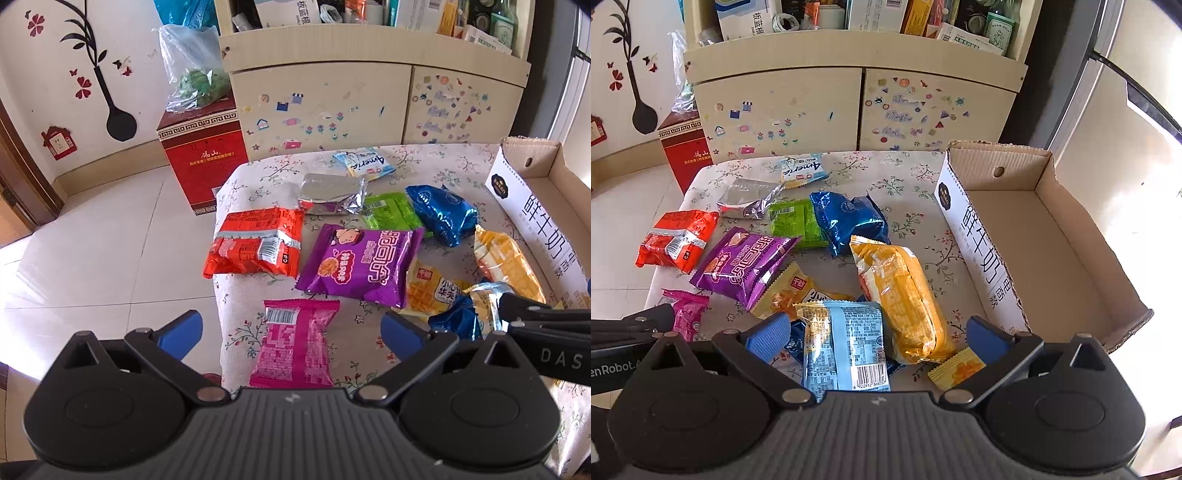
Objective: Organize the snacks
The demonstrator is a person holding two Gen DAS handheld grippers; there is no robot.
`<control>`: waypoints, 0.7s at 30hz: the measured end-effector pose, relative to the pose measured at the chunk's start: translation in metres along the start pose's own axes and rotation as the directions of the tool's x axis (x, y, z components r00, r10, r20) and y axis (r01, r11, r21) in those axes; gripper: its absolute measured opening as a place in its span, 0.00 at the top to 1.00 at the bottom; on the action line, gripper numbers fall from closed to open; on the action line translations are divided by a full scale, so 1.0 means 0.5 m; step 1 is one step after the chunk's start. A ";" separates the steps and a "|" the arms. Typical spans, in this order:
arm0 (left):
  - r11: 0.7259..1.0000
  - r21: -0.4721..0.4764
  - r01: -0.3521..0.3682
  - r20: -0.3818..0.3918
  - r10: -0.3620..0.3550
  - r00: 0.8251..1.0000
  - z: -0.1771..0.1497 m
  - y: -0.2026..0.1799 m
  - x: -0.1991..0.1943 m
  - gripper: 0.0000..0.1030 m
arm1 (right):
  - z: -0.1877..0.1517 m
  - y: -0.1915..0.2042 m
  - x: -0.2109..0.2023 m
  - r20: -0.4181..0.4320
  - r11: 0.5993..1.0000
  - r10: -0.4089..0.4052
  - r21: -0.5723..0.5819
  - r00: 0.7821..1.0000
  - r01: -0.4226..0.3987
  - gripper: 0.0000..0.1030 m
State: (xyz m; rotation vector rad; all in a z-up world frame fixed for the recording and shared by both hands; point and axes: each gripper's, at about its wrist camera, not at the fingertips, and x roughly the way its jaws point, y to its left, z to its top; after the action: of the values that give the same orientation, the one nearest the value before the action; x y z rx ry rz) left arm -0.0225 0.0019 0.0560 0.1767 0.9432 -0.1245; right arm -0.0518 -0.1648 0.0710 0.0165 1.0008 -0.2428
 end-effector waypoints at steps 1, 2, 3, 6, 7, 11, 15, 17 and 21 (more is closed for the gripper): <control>1.000 0.002 -0.003 0.001 0.003 1.000 -0.001 0.000 0.000 0.01 | 0.000 0.000 0.000 0.000 1.000 0.001 -0.001 1.000 -0.001 0.00; 1.000 0.003 -0.007 0.002 0.007 1.000 -0.001 -0.001 0.000 0.01 | -0.001 0.001 0.000 0.001 1.000 0.002 -0.002 1.000 -0.002 0.00; 1.000 0.005 -0.010 0.003 0.010 1.000 -0.001 -0.002 0.000 0.01 | -0.001 0.001 -0.001 0.001 1.000 0.003 -0.002 1.000 -0.003 0.00; 1.000 0.009 -0.017 0.013 0.017 1.000 -0.001 -0.002 -0.003 0.02 | -0.001 0.002 -0.003 0.007 1.000 0.006 -0.002 1.000 -0.006 0.00; 1.000 0.009 -0.019 0.016 0.019 1.000 -0.001 -0.003 -0.004 0.02 | 0.000 0.001 -0.004 0.010 1.000 0.006 -0.003 1.000 -0.005 0.00; 1.000 0.006 -0.020 0.022 0.019 1.000 0.001 -0.001 -0.009 0.02 | 0.001 0.002 -0.009 0.019 1.000 0.007 -0.002 1.000 -0.007 0.00; 1.000 0.004 -0.021 0.025 0.021 0.999 0.000 0.000 -0.013 0.03 | 0.001 0.002 -0.011 0.022 1.000 0.008 0.000 1.000 -0.008 0.00; 1.000 0.003 -0.021 0.025 0.021 0.999 0.000 0.000 -0.014 0.03 | 0.001 0.004 -0.013 0.025 1.000 0.006 -0.003 1.000 -0.006 0.00; 1.000 0.004 -0.026 0.027 0.026 0.999 -0.002 0.001 -0.017 0.03 | -0.001 0.006 -0.016 0.030 1.000 0.002 -0.007 1.000 -0.001 0.00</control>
State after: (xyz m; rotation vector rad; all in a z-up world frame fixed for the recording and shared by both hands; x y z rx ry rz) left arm -0.0282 0.0026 0.0624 0.1909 0.9132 -0.1053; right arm -0.0556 -0.1601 0.0772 0.0072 0.9721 -0.2375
